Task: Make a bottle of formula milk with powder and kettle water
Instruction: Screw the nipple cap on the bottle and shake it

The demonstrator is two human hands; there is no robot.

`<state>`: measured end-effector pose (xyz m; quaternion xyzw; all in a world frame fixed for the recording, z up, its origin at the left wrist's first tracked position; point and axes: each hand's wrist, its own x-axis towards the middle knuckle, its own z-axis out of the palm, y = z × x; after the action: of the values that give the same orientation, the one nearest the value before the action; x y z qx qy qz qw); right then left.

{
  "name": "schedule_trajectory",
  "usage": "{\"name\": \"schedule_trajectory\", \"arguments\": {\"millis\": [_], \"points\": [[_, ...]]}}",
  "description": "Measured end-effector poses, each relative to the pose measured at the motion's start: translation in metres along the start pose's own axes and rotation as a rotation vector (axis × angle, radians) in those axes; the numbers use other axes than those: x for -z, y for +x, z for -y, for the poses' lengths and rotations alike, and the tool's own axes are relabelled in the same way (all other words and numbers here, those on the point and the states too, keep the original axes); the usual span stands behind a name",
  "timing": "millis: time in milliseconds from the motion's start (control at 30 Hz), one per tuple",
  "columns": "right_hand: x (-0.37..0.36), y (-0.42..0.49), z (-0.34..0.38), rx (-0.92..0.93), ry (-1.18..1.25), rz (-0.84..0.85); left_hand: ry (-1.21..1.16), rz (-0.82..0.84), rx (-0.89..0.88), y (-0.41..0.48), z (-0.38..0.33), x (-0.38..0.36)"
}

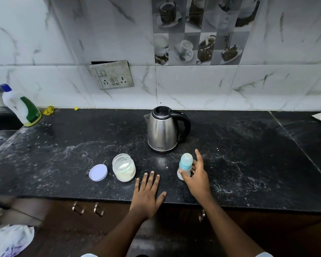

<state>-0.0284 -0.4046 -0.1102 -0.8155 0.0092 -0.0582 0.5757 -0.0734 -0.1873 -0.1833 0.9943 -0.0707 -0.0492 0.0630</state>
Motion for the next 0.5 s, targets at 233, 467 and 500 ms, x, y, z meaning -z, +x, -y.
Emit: {"name": "schedule_trajectory", "arguments": {"millis": [233,467,500], "points": [[-0.003,-0.003,-0.008,0.006,-0.056,0.005,-0.029,0.027,-0.001,0.0,0.001,0.001],[-0.006,-0.008,-0.011,0.088,-0.168,-0.079,-0.147,0.074,-0.002,0.001,0.002,0.019],[-0.007,-0.011,-0.008,0.144,-0.245,-0.165,-0.191,0.073,-0.011,0.001,0.002,0.022]]}}
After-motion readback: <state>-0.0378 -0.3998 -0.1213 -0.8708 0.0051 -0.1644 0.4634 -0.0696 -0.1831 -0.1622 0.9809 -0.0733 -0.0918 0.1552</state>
